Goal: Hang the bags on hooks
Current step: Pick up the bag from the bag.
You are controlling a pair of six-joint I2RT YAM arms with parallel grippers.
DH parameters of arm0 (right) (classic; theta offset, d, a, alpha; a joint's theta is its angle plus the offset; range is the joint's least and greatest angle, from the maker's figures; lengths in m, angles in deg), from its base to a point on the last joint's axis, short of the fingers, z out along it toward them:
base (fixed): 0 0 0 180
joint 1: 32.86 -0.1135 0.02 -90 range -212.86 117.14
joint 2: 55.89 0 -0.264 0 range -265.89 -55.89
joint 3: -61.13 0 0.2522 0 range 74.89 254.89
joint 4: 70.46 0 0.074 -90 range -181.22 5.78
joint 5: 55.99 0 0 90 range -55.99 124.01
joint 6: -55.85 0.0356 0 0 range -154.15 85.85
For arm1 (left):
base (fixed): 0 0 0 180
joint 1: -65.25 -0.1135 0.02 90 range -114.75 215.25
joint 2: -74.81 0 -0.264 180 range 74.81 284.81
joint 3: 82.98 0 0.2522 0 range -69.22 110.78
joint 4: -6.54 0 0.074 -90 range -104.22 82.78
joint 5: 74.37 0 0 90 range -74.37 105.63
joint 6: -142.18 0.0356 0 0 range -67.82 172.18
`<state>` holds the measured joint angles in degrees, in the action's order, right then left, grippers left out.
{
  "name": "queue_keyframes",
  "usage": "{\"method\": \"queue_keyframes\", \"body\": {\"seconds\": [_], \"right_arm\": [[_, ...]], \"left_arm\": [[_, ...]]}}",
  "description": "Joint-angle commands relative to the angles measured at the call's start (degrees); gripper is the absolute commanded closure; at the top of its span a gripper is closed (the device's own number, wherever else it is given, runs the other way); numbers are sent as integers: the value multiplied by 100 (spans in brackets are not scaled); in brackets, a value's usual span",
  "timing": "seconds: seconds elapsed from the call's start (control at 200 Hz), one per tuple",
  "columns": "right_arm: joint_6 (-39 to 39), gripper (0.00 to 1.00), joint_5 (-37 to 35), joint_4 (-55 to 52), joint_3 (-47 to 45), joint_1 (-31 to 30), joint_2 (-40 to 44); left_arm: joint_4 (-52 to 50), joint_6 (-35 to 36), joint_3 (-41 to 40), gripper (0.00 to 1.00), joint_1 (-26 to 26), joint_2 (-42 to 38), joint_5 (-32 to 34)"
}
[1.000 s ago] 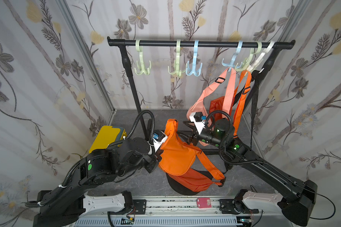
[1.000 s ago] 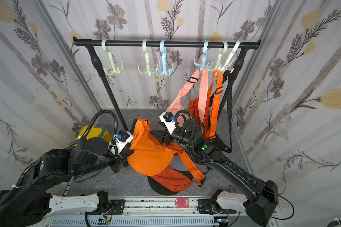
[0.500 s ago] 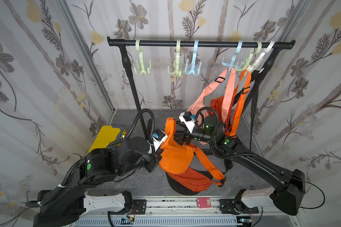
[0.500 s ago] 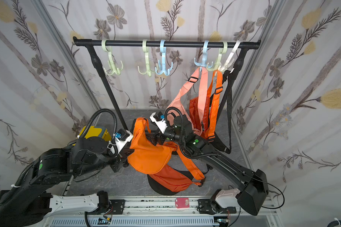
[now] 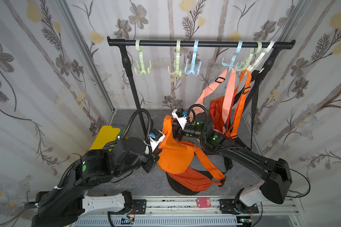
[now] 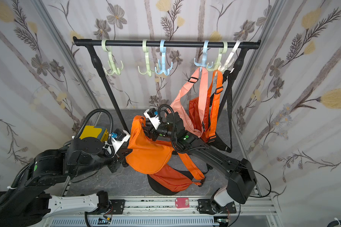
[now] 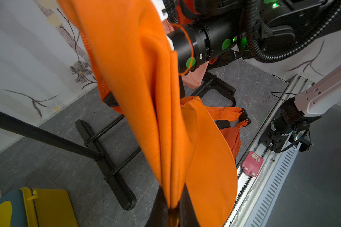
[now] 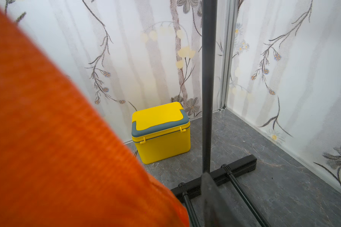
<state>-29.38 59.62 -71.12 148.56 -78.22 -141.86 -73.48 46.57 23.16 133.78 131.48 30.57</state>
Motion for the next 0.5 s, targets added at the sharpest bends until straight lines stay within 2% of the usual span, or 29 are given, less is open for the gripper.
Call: {"method": "queue_keyframes", "body": {"seconds": [0.0,0.015,0.15,0.34,0.495], "right_arm": [[411,97,-346,652,-119,168,260],[426,100,-403,679,-165,195,325],[539,100,-835,727,-605,471,956],[404,100,-918,322,-815,713,1549],[83,100,-1253,-203,-670,722,1950]], "left_arm": [[74,-57,13,100,1,-46,146],[70,-63,9,100,2,-62,155],[168,-104,-175,100,0,-218,247],[437,-99,-434,100,0,-346,340],[562,-97,-189,100,1,-168,871]]}}
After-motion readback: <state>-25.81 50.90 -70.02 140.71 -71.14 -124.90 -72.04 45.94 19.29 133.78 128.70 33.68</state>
